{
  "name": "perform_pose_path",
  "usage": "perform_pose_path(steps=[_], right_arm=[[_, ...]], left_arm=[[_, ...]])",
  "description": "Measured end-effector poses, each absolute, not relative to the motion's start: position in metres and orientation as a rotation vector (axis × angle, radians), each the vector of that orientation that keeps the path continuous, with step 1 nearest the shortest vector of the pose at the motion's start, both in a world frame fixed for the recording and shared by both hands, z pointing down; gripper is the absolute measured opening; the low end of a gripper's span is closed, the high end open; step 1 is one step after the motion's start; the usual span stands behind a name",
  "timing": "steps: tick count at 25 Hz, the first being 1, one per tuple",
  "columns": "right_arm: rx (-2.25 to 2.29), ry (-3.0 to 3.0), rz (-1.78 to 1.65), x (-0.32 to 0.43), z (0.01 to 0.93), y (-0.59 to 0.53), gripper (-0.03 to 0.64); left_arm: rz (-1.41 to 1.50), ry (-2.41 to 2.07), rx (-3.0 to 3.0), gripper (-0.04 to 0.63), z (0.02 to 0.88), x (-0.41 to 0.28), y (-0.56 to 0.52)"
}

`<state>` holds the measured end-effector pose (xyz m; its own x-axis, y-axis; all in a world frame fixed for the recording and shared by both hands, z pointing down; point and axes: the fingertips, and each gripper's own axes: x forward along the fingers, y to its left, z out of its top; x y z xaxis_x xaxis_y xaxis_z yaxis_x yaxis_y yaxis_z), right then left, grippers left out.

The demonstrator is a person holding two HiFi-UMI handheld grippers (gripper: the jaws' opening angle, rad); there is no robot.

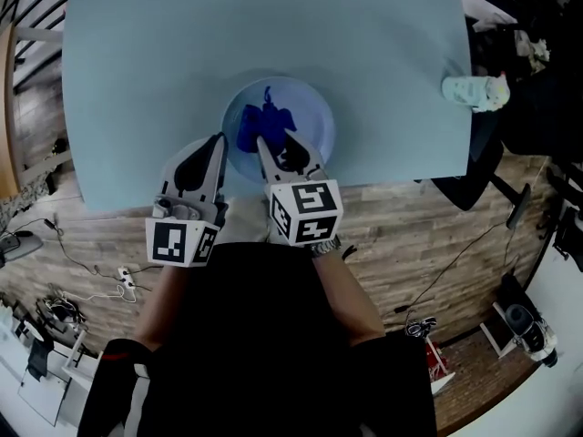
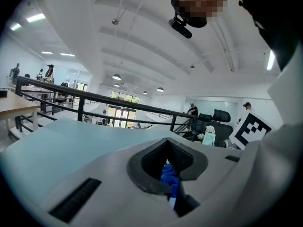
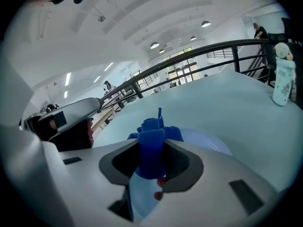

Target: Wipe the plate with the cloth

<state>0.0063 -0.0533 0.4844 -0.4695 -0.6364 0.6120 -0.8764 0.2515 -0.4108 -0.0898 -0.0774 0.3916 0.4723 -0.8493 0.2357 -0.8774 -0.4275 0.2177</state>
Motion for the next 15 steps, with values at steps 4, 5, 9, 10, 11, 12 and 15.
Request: perform_pose_path(steps=[4,5,9,10,11,12,15], right_arm=[[1.364,-2.179,1.077,0.0,0.502,-0.058,0.118],[1.358,-2.173,1.085,-0.002,0.506,-0.06,0.118],[1.333,-2.148,1.114,-0.006,0.521,-0.065,0.118],[1.327,-2.142,1.117,-0.007,0.524,-0.066,0.118],[1.321,-2.136,1.121,-0.008,0.526,-0.067,0.118],[1.316,-2.131,1.125,-0.009,0.529,-0.069,0.118],[1.298,-2.113,1.137,-0.011,0.537,-0.074,0.118]], left_arm=[[0.14,-1.479,2.387,0.002,0.398,-0.095,-0.081],[0.145,-1.483,2.379,0.002,0.4,-0.097,-0.081],[0.161,-1.492,2.357,0.002,0.407,-0.098,-0.083],[0.164,-1.494,2.352,0.002,0.409,-0.098,-0.083],[0.166,-1.495,2.346,0.002,0.41,-0.098,-0.084],[0.167,-1.496,2.342,0.002,0.411,-0.098,-0.085],[0.167,-1.498,2.333,0.002,0.412,-0.096,-0.088]])
